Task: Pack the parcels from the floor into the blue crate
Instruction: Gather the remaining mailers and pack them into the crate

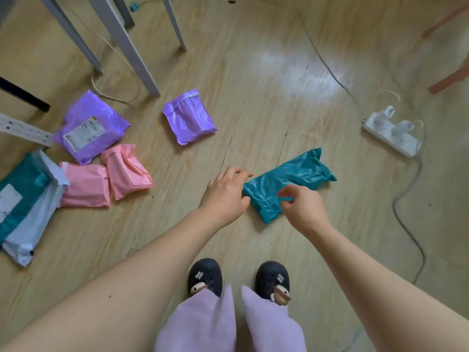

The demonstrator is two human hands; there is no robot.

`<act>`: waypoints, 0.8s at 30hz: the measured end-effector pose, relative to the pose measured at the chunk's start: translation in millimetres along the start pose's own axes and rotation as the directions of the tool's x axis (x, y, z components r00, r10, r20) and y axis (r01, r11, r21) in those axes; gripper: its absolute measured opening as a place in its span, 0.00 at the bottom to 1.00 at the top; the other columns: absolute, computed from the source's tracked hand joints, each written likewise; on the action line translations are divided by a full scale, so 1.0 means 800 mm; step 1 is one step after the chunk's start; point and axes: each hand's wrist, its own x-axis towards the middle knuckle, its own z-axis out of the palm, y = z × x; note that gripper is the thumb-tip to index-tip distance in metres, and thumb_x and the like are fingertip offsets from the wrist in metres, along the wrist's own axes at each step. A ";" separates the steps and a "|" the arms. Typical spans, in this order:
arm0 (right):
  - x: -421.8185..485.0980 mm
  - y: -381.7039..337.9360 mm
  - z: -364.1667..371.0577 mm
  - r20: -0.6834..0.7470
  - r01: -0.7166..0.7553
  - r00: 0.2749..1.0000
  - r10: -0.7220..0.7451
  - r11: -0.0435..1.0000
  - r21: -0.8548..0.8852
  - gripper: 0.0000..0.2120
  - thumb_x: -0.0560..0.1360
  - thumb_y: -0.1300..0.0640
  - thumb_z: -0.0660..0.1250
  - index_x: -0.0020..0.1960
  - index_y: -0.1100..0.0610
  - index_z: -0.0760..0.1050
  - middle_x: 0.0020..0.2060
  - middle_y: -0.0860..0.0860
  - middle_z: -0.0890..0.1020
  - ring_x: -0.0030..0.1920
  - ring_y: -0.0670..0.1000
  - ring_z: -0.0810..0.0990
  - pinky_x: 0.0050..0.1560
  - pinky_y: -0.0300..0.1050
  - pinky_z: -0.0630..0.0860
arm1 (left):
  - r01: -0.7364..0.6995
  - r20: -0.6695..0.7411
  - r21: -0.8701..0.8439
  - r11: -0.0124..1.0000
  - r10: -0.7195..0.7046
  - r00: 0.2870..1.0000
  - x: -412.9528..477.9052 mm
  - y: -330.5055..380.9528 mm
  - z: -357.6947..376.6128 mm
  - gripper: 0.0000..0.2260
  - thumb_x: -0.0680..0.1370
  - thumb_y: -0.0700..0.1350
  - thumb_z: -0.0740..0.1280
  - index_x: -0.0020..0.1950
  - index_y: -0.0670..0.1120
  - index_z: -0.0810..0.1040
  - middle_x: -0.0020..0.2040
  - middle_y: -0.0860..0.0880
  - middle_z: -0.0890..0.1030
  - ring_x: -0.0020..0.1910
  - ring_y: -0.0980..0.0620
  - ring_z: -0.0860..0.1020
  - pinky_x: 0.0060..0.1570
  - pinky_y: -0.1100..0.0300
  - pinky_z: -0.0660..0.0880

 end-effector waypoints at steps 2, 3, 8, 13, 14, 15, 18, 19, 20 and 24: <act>0.034 0.036 0.033 0.024 -0.014 1.000 0.015 0.999 -0.043 0.15 0.74 0.61 0.61 0.60 0.53 0.76 0.60 0.51 0.79 0.60 0.52 0.76 0.61 0.46 0.72 | 0.025 0.021 -0.015 1.000 -0.024 0.999 0.038 -0.013 0.043 0.24 0.75 0.44 0.64 0.71 0.51 0.65 0.68 0.50 0.67 0.66 0.48 0.67 0.66 0.54 0.64; 0.049 0.053 0.050 0.044 -0.018 0.999 0.022 0.997 -0.073 0.17 0.74 0.61 0.61 0.61 0.53 0.75 0.61 0.51 0.78 0.61 0.53 0.75 0.61 0.46 0.71 | 0.041 0.039 -0.025 0.999 -0.040 0.998 0.057 -0.020 0.065 0.25 0.74 0.44 0.64 0.71 0.51 0.64 0.68 0.49 0.66 0.66 0.47 0.67 0.66 0.54 0.65; 0.122 0.109 0.124 0.169 0.005 0.985 0.017 0.992 -0.130 0.24 0.74 0.63 0.60 0.68 0.50 0.69 0.65 0.51 0.71 0.64 0.53 0.72 0.61 0.44 0.69 | 0.228 0.180 -0.136 0.964 -0.203 0.963 0.147 -0.056 0.167 0.29 0.74 0.46 0.67 0.73 0.50 0.61 0.71 0.46 0.63 0.66 0.44 0.69 0.64 0.54 0.67; 0.186 0.135 0.178 0.188 0.072 0.981 -0.041 0.984 -0.163 0.26 0.73 0.63 0.61 0.69 0.50 0.66 0.65 0.51 0.70 0.64 0.54 0.70 0.59 0.48 0.73 | 0.503 0.313 -0.282 0.817 -0.417 0.853 0.216 -0.081 0.236 0.33 0.75 0.48 0.66 0.75 0.45 0.55 0.74 0.43 0.59 0.69 0.43 0.66 0.64 0.55 0.65; 0.197 0.138 0.186 0.201 0.079 0.979 -0.044 0.982 -0.171 0.26 0.73 0.63 0.61 0.70 0.50 0.66 0.64 0.52 0.70 0.64 0.54 0.70 0.59 0.48 0.73 | 0.538 0.333 -0.283 0.794 -0.445 0.831 0.228 -0.087 0.245 0.34 0.75 0.48 0.67 0.75 0.44 0.54 0.74 0.42 0.59 0.69 0.43 0.66 0.64 0.55 0.65; 0.206 0.140 0.192 0.209 0.079 0.977 -0.041 0.982 -0.174 0.26 0.73 0.63 0.61 0.70 0.50 0.65 0.64 0.52 0.69 0.63 0.54 0.70 0.58 0.48 0.73 | 0.570 0.346 -0.278 0.773 -0.473 0.810 0.238 -0.092 0.251 0.35 0.75 0.49 0.68 0.75 0.43 0.54 0.73 0.42 0.60 0.69 0.43 0.66 0.64 0.54 0.66; 0.221 0.139 0.199 0.233 0.046 0.972 -0.008 0.986 -0.159 0.26 0.73 0.62 0.60 0.69 0.49 0.64 0.61 0.52 0.68 0.59 0.54 0.72 0.54 0.46 0.73 | 0.606 0.369 -0.207 0.768 -0.512 0.776 0.260 -0.103 0.262 0.30 0.73 0.51 0.70 0.70 0.39 0.65 0.67 0.42 0.72 0.64 0.43 0.73 0.60 0.53 0.70; 0.223 0.138 0.198 0.242 0.038 0.970 0.001 0.987 -0.155 0.26 0.73 0.61 0.61 0.70 0.49 0.63 0.61 0.52 0.68 0.59 0.54 0.72 0.53 0.46 0.73 | 0.600 0.373 -0.188 0.778 -0.509 0.776 0.263 -0.104 0.262 0.26 0.73 0.51 0.70 0.66 0.39 0.70 0.64 0.42 0.75 0.61 0.43 0.75 0.58 0.54 0.72; 0.222 0.135 0.195 0.252 0.032 0.968 0.008 0.988 -0.154 0.26 0.73 0.60 0.62 0.70 0.49 0.63 0.61 0.52 0.67 0.59 0.54 0.72 0.53 0.46 0.73 | 0.595 0.379 -0.187 0.781 -0.502 0.778 0.264 -0.102 0.259 0.22 0.74 0.50 0.70 0.63 0.38 0.73 0.60 0.42 0.78 0.59 0.44 0.76 0.57 0.54 0.72; 0.197 0.122 0.170 0.273 0.049 0.962 -0.008 0.988 -0.145 0.32 0.71 0.56 0.66 0.72 0.50 0.58 0.66 0.52 0.65 0.63 0.54 0.69 0.58 0.48 0.73 | 0.545 0.352 -0.327 0.772 -0.436 0.828 0.242 -0.082 0.228 0.12 0.78 0.46 0.65 0.55 0.39 0.77 0.54 0.43 0.80 0.54 0.44 0.77 0.53 0.54 0.73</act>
